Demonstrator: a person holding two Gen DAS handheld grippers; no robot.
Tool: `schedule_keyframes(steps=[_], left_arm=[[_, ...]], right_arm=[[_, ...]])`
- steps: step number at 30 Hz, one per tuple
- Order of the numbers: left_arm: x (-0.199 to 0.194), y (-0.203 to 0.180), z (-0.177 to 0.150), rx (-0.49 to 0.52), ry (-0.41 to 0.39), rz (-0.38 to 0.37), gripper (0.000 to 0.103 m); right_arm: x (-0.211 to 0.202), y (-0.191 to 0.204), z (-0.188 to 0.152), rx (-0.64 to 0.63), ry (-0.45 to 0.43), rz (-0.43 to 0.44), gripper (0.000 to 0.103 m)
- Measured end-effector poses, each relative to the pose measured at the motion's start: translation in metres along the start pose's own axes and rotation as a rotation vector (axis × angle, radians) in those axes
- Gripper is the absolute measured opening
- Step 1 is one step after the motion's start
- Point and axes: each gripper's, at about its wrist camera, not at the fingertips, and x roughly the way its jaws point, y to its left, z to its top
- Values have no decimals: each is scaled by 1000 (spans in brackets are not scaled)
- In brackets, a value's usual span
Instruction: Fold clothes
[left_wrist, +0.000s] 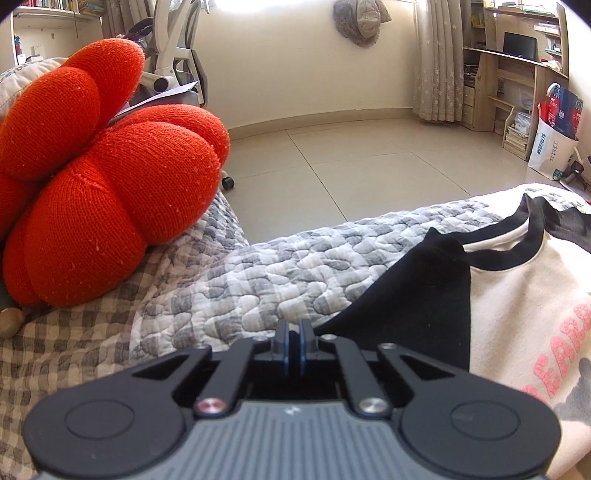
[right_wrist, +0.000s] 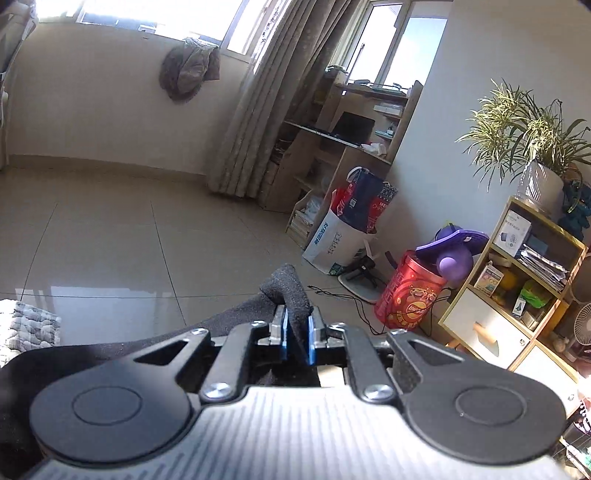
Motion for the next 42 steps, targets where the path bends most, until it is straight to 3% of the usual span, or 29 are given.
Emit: schedule_keyframes(steps=[3, 5, 6, 7, 8, 11, 13, 15, 21, 23, 24, 25, 26, 27, 28, 31, 35, 38, 42], left_arm=[[-5, 10, 4, -53, -17, -34, 11], [-8, 15, 8, -80, -29, -57, 17], [-9, 14, 11, -89, -38, -71, 28], [-8, 11, 15, -93, -49, -87, 41], [-8, 8, 19, -98, -61, -103, 46], [-5, -5, 28, -89, -81, -163, 54], [1, -20, 30, -51, -86, -194, 66], [10, -34, 30, -14, -79, -214, 66], [35, -50, 28, 52, -8, -241, 68], [35, -48, 31, 35, -1, -261, 48], [35, -48, 32, 38, 0, -266, 27], [35, -51, 32, 58, -4, -270, 19], [34, -54, 32, 88, -12, -276, 13], [32, -57, 33, 113, -21, -274, 5], [30, -59, 33, 134, -32, -266, 5], [22, -58, 37, 141, -69, -226, 4], [5, -42, 60, 83, -146, -198, 4], [7, -39, 73, 74, -171, -156, 4], [44, -65, 64, 109, -102, -37, 5]], right_arm=[[23, 14, -22, -33, 144, 108, 19], [18, 33, -28, -84, 114, 162, 25], [13, 43, -29, -112, 96, 200, 30], [3, 59, -25, -149, 66, 271, 48], [-7, 75, -21, -185, 36, 343, 61], [-36, 124, -6, -294, -51, 566, 69], [-51, 158, 1, -352, -69, 697, 71], [-65, 201, 6, -427, -68, 833, 71], [-75, 284, 5, -563, -74, 964, 71], [-69, 299, 5, -559, -79, 962, 78], [-65, 302, 5, -537, -74, 970, 79], [-61, 301, 6, -500, -56, 998, 79], [-57, 300, 7, -463, -37, 1033, 70], [-56, 297, 9, -427, -24, 1082, 50], [-60, 296, 10, -414, -43, 1098, 8], [-81, 298, 7, -503, -163, 1034, 6], [-98, 287, 20, -429, -294, 983, 6], [-100, 298, 27, -421, -317, 901, 6], [-95, 345, 13, -527, -290, 734, 6]])
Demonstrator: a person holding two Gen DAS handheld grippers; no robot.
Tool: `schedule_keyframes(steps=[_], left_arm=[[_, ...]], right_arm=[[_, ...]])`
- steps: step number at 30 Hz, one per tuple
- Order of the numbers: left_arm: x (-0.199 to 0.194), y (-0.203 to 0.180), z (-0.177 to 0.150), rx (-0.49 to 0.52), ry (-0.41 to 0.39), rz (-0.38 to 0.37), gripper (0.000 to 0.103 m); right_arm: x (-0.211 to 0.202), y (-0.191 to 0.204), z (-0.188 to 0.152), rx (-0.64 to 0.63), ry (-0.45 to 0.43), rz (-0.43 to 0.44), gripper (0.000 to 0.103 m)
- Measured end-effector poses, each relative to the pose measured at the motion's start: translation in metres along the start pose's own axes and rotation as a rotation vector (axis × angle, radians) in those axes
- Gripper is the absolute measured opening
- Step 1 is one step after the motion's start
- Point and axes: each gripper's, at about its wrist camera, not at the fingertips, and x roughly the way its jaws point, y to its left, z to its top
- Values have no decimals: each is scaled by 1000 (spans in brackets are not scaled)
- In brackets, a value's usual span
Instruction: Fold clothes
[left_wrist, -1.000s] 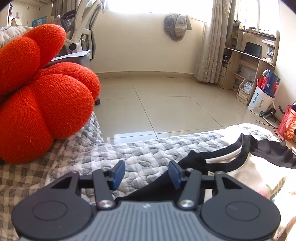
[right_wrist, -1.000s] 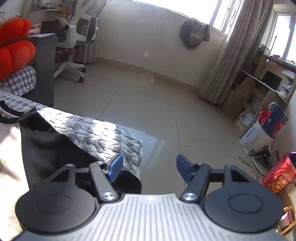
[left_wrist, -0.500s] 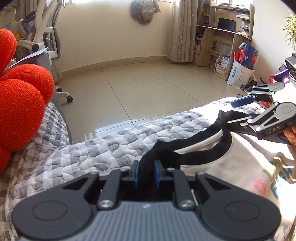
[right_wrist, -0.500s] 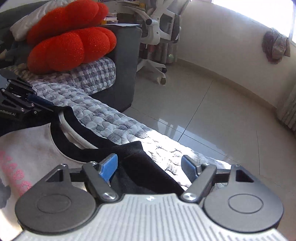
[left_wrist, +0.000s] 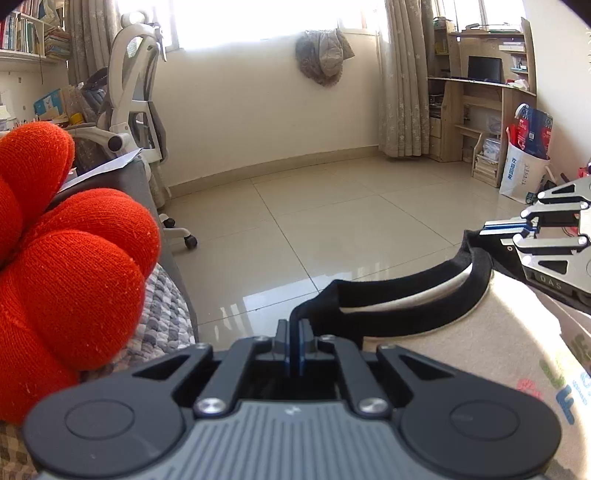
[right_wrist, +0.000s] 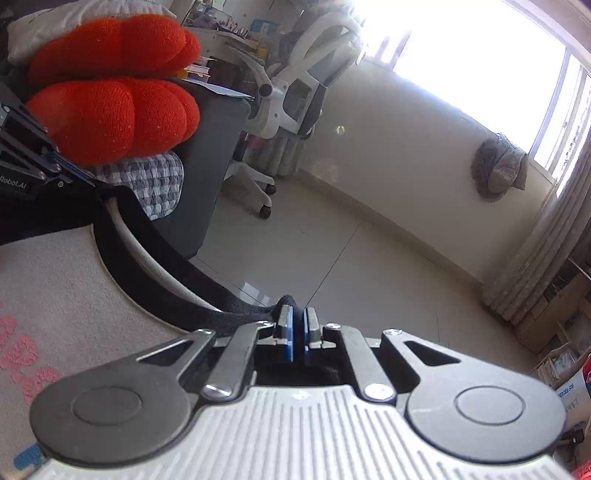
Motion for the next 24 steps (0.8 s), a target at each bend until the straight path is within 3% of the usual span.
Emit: schedule_keyframes(steps=[2, 4, 6, 8, 9, 13, 20, 24], left_arm=[[17, -18, -11, 43, 42, 80, 5], [14, -22, -13, 60, 25, 129, 11], [-4, -8, -6, 9, -30, 178, 12], [-29, 17, 4, -107, -79, 214, 18], [-42, 28, 7, -159, -78, 209, 23], [-96, 49, -3, -293, -39, 159, 27], [-177, 38, -101, -532, 170, -8, 32], [-216, 21, -152, -575, 232, -69, 34]], right_arm=[[29, 23, -8, -37, 108, -64, 6], [32, 38, -14, -88, 102, -144, 9], [20, 36, -14, -88, 67, -172, 18], [-4, 16, -11, -10, 16, -184, 58], [-18, 7, -11, 16, -17, -194, 63], [-68, -33, -11, 166, -42, -171, 65], [-145, -54, -55, 496, 43, -10, 65], [-188, -42, -91, 631, 129, 99, 65]])
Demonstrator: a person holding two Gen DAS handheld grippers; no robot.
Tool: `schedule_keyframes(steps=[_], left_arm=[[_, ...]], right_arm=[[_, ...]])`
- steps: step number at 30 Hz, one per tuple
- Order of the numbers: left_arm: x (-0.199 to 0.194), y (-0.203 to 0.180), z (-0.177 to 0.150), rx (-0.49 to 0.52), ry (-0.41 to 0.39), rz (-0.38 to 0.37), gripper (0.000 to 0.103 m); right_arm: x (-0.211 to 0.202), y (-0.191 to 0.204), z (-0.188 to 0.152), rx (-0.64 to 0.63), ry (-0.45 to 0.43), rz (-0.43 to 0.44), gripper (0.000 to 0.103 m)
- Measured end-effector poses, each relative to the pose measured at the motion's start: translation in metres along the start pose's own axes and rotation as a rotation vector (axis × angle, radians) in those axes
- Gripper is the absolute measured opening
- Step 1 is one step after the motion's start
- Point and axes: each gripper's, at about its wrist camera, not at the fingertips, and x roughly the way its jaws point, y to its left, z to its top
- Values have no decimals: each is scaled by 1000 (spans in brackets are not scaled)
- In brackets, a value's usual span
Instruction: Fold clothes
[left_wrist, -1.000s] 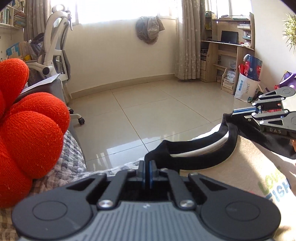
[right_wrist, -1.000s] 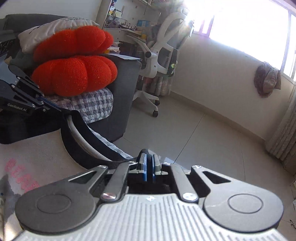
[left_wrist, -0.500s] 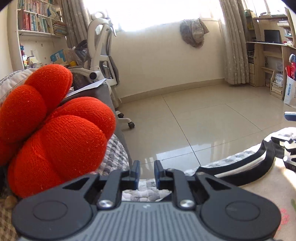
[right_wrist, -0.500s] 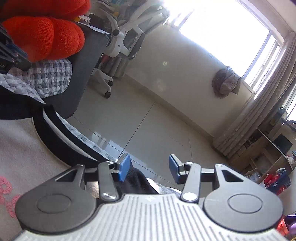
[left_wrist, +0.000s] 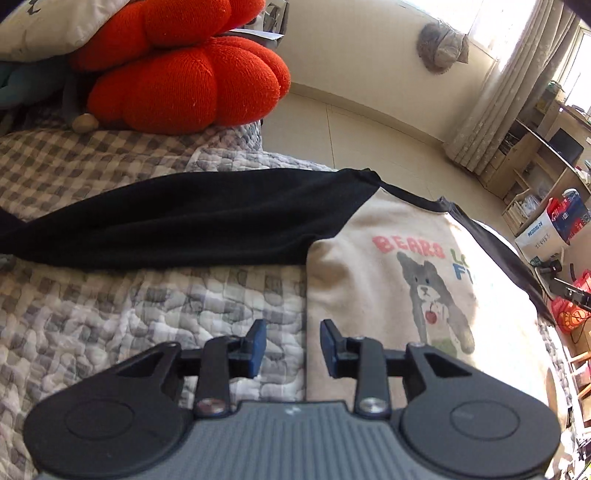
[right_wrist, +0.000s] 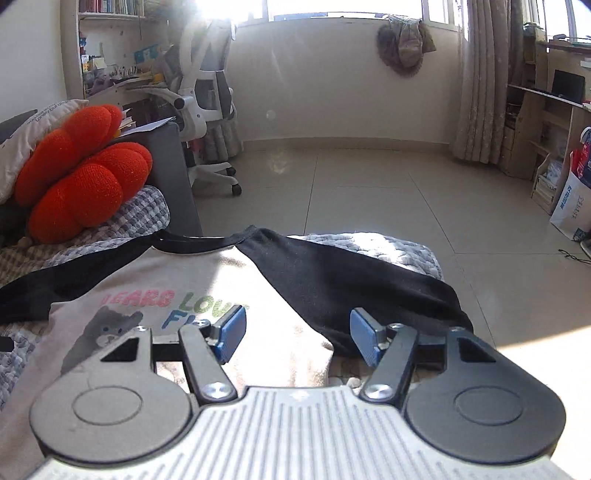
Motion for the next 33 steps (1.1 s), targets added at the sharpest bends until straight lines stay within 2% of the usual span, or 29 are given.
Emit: schedule_keyframes(steps=[4, 7, 10, 14, 15, 16, 17, 18, 19, 25, 30, 32, 33], left_arm=[[-21, 8, -43, -24, 55, -34, 36], [-32, 9, -63, -8, 63, -59, 42], [-34, 8, -75, 8, 51, -54, 42], [-33, -4, -80, 61, 28, -29, 36], [-33, -7, -80, 70, 26, -24, 26], [-32, -9, -81, 74, 26, -19, 17], [-32, -10, -82, 79, 25, -14, 10], [-33, -12, -82, 80, 27, -14, 5], [-36, -10, -81, 69, 28, -22, 4], [-87, 13, -58, -85, -1, -154, 3], [-136, 10, -48, -21, -73, -161, 0], [-135, 10, -51, 4, -65, -127, 0], [-129, 10, -53, 15, -41, -113, 0]], right_arm=[[-51, -21, -44, 134, 80, 86, 65], [-83, -35, -72, 198, 116, 113, 65], [-110, -48, -99, 232, 136, 133, 65], [-117, -59, -119, 267, 224, 167, 65], [-115, -59, -124, 271, 242, 172, 64], [-115, -57, -127, 261, 245, 162, 57], [-116, -53, -129, 233, 243, 128, 37], [-117, -50, -131, 210, 241, 105, 28], [-117, -47, -131, 203, 238, 115, 12], [-148, -37, -103, 94, 157, 121, 10], [-181, -40, -67, 64, 116, 114, 10], [-187, -39, -58, 57, 123, 126, 10], [-180, -36, -62, 45, 157, 130, 10]])
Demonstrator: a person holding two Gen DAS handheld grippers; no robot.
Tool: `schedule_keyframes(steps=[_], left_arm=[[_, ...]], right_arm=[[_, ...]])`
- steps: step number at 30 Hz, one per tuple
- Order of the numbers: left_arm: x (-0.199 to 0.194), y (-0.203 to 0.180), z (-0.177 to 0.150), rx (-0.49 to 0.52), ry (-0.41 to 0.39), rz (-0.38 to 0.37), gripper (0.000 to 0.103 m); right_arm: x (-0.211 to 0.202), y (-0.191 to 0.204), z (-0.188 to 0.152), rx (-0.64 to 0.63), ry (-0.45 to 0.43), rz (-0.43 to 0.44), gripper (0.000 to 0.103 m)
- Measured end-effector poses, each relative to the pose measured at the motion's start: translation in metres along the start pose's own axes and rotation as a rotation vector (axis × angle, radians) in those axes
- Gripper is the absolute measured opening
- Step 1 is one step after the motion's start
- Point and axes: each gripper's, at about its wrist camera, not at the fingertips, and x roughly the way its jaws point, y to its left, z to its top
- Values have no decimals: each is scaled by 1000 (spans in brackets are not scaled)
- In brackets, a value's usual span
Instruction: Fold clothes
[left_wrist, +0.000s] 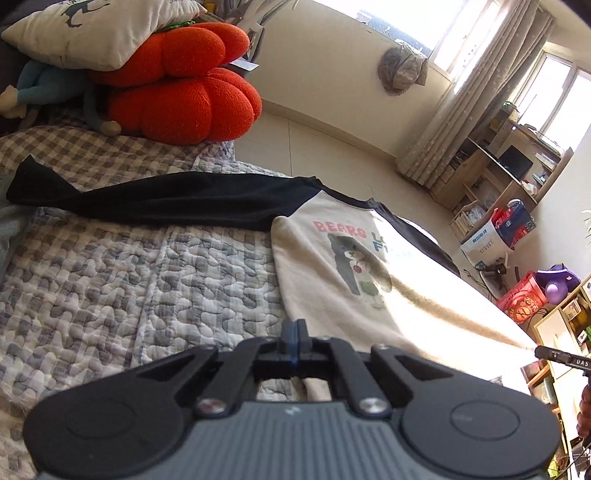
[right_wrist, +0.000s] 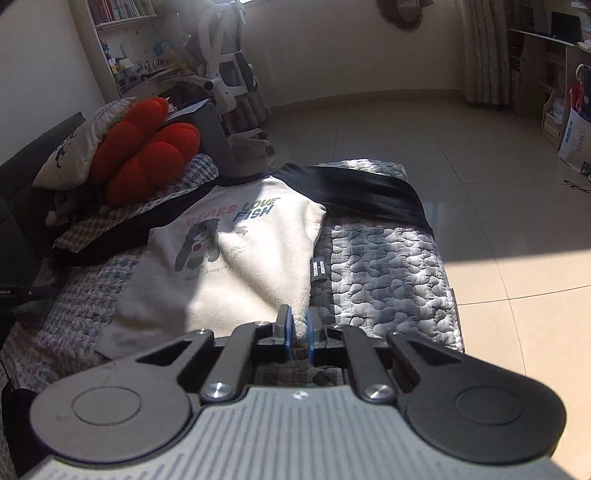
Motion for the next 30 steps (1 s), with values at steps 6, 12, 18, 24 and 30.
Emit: schedule_keyframes(steps=[6, 12, 18, 24, 30], left_arm=[[45, -5, -24, 16, 134, 4, 9], [69, -32, -33, 78, 142, 4, 41], [95, -36, -49, 105, 148, 24, 40], [91, -39, -46, 79, 144, -17, 5], [42, -17, -23, -50, 59, -86, 5]], right_arm=[[58, -2, -37, 14, 105, -52, 18], [48, -16, -42, 99, 9, -8, 45], [40, -35, -54, 121, 33, 35, 46], [53, -42, -58, 155, 47, 125, 30], [50, -37, -54, 43, 21, 25, 6]])
